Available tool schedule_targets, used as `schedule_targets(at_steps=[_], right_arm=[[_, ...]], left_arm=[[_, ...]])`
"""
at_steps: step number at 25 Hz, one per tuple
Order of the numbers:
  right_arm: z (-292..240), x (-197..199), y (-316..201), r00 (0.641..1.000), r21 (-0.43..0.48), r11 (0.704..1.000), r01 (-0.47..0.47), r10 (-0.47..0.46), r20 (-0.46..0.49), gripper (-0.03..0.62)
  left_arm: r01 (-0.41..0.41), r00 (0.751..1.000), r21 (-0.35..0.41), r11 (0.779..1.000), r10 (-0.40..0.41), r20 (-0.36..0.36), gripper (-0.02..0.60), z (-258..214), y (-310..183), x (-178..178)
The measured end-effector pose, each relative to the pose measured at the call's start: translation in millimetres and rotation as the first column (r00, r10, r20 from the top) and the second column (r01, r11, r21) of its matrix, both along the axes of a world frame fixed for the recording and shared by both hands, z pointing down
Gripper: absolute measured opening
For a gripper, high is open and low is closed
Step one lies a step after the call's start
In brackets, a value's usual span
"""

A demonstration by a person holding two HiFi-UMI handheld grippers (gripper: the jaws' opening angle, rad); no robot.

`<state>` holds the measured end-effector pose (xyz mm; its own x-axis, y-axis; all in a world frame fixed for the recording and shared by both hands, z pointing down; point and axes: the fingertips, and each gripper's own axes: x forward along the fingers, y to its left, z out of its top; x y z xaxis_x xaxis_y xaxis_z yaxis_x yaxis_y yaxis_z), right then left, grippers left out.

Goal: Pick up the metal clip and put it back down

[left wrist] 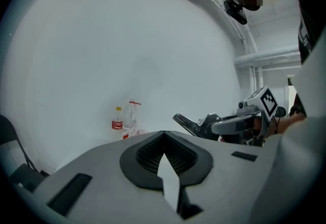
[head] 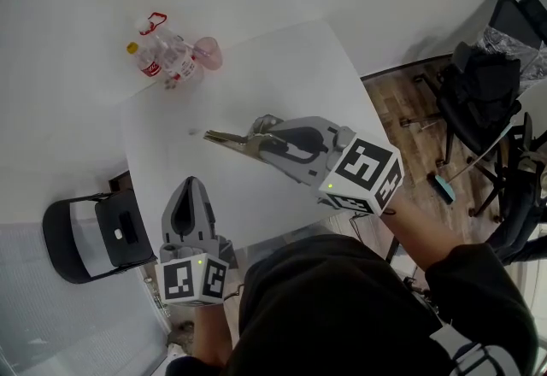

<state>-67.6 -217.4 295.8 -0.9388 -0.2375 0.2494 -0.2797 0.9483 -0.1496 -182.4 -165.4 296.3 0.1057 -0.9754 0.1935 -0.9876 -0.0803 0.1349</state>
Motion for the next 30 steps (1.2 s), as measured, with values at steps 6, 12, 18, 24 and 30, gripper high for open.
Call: schedule_targets(at_steps=[6,12,18,24,30], right_arm=[[-21.5,10.0,3.5,0.999,0.037,0.999,-0.037,0.036,0.029,0.100],[-24.8,8.7,5.2,0.996,0.044,0.997,-0.067,0.065,0.056,0.100],[-34.5,21.4,11.5,0.996,0.049,0.997,-0.065,0.062,0.066,0.100],[-34.9,21.6,14.8,0.995,0.053,0.996,-0.066,0.062,0.072,0.100],[-34.6,9.8,10.6,0.996,0.046,0.997,-0.060,0.057,0.070,0.100]], left_arm=[[-0.014,1.000,0.032,0.999,0.015,-0.010,0.014,-8.8,2.2,-1.7],[-0.043,0.998,0.005,0.999,0.043,0.040,0.014,-0.3,4.6,-5.1],[-0.029,1.000,0.044,0.999,0.029,-0.003,0.014,-14.3,12.3,6.9],[0.012,1.000,0.057,0.998,-0.013,0.013,0.014,-16.1,16.9,0.0],[0.018,1.000,0.055,0.998,-0.018,0.007,0.014,-16.8,13.8,-10.3]])
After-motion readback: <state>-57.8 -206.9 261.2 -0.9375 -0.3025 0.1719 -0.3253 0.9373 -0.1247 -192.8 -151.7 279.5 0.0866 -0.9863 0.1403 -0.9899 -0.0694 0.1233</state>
